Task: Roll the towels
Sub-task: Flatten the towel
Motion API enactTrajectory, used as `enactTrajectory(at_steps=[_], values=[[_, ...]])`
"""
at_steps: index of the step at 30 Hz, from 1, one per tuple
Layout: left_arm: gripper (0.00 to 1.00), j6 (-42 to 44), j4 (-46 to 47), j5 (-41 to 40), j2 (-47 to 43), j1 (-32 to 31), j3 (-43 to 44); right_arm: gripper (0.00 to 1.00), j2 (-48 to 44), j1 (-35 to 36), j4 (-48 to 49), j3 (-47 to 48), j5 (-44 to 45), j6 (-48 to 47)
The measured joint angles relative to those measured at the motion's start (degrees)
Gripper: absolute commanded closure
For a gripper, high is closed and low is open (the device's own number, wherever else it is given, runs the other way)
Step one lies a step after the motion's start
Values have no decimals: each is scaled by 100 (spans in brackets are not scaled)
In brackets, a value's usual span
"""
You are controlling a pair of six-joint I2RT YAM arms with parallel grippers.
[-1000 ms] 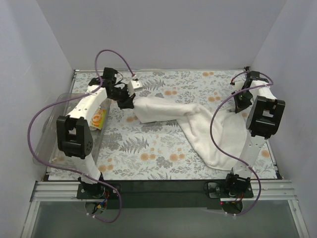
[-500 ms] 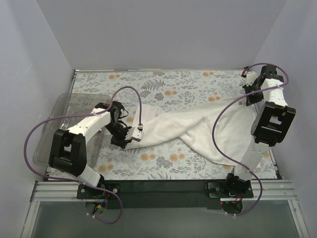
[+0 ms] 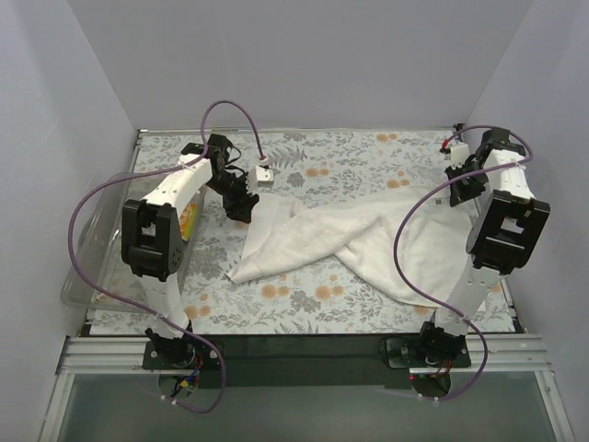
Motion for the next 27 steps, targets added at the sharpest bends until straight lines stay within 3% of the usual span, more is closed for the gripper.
enactTrajectory(at_steps=[5,11,16,21,27], values=[[42,254,-616,138,297,-22,-339,99,-94,0,-33,0,-20,-70],[45,234,-931,-293,-601,-24,-1952,99,-153,0,-127,4,-146,-74],[52,-243,-387,-831,-1425,-166,-2839,99,-170,0,-160,15,-249,-72],[59,-774,321,-1172,-1488,-297,-3189,99,-170,0,-238,109,-317,-63],[55,-1220,940,-1388,-1480,-437,-3521,99,-170,0,-304,131,-361,-22]])
